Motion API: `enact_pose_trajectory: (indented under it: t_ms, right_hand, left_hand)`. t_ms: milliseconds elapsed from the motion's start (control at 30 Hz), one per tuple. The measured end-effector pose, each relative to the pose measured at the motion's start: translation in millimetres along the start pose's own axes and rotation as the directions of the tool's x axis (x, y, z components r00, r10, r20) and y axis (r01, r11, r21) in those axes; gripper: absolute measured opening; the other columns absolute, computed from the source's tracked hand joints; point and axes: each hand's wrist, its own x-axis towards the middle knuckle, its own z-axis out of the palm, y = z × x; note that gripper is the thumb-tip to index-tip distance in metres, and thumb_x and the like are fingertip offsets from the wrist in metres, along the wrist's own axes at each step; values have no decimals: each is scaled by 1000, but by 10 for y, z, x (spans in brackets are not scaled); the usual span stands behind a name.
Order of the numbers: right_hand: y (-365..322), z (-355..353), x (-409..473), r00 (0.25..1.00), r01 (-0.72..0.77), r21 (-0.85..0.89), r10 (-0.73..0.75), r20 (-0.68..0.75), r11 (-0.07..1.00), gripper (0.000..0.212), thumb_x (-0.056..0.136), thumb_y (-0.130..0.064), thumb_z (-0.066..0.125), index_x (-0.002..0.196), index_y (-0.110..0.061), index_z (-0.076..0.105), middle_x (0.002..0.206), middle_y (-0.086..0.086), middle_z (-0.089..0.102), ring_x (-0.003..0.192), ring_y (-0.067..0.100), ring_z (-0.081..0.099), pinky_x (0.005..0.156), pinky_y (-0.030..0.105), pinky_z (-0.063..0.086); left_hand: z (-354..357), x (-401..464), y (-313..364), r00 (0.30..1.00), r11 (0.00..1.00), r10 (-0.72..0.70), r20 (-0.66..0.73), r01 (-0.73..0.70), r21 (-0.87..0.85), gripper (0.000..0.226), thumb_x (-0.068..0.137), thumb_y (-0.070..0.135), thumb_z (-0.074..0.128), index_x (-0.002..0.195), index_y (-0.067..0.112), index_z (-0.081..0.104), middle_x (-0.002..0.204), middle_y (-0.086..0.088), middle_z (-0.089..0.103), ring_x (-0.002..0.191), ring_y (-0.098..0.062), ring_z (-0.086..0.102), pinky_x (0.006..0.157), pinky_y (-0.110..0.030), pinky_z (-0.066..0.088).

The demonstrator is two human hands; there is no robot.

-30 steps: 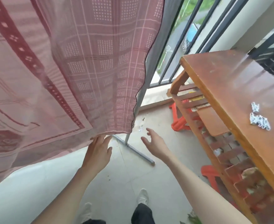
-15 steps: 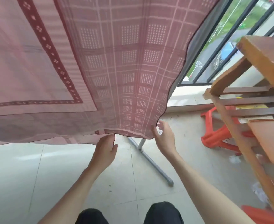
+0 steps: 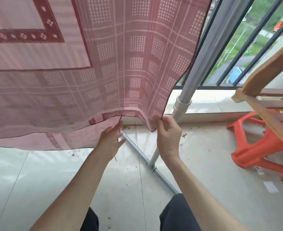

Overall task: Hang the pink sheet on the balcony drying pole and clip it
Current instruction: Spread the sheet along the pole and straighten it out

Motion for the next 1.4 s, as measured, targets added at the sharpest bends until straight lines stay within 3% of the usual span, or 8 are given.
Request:
enact_pose_trajectory:
  t_ms: [300, 467, 567, 733, 867, 1067, 1233, 1400]
  right_hand:
    - [25, -93, -62, 996, -31, 67, 25, 80, 997, 25, 90, -9, 56, 67, -19, 54, 64, -3, 53, 62, 5, 47, 61, 19, 41]
    - [-8, -80, -140, 983, -90, 147, 64, 170, 985, 17, 91, -7, 54, 75, -14, 57, 70, -1, 60, 65, 3, 56, 64, 16, 46]
    - [-23, -84, -183, 976, -106, 165, 71, 208, 981, 17, 91, -5, 53, 77, -12, 59, 73, 2, 62, 67, 5, 60, 65, 17, 48]
    - [-20, -145, -217, 980, -84, 146, 56, 189, 986, 16, 87, -9, 60, 74, -16, 64, 71, -3, 66, 66, 4, 58, 65, 18, 48]
    - [-17, -108, -248, 968, -68, 140, 32, 247, 988, 16, 85, -11, 62, 72, -19, 67, 62, -15, 65, 60, -4, 56, 62, 13, 45]
    - [539, 189, -402, 915, -164, -88, 185, 359, 983, 11, 87, -21, 61, 94, -30, 63, 92, -8, 66, 86, 15, 61, 78, 34, 51]
    - [1209, 540, -285, 798, -188, -413, 383, 466, 891, 57, 86, -31, 61, 135, -12, 40, 128, 3, 52, 116, 19, 50, 95, 33, 43]
    - [1586, 1128, 35, 750, -238, -385, 420, 510, 892, 78, 81, -41, 64, 144, -11, 27, 143, 8, 42, 133, 21, 37, 108, 39, 33]
  left_hand:
    - [-10, -36, 98, 975, 969, 174, 139, -145, -201, 35, 88, 14, 57, 122, 16, 50, 106, 3, 62, 109, -19, 56, 91, -37, 47]
    - [39, -206, -12, 961, 993, -93, 260, 108, -44, 39, 76, 36, 64, 107, 15, 56, 106, -4, 57, 106, -16, 58, 86, -40, 51]
    - [175, -325, -1, 891, 980, -182, 416, 198, 4, 35, 83, 39, 58, 105, 12, 57, 75, 4, 65, 80, -3, 64, 93, -36, 44]
    - [230, -347, 109, 968, 978, -138, 211, 166, -123, 17, 81, 20, 65, 67, 15, 58, 45, 6, 40, 52, -9, 35, 61, -22, 31]
    - [-29, -402, 74, 991, 987, -61, 120, 78, -144, 13, 78, 10, 66, 72, 16, 56, 50, 7, 49, 54, -8, 41, 53, -18, 29]
    - [-175, -296, 332, 937, 956, 290, -194, -294, 10, 16, 78, 10, 70, 71, 17, 58, 46, 10, 56, 40, 0, 46, 42, -11, 40]
    - [-290, -114, 325, 883, 903, 424, -201, -429, 19, 25, 79, 11, 69, 60, 18, 54, 39, 12, 51, 37, 1, 45, 45, -12, 41]
    - [-407, 32, 256, 841, 849, 528, -119, -526, 51, 35, 80, 13, 69, 47, 21, 63, 47, 11, 57, 49, -2, 49, 51, -13, 44]
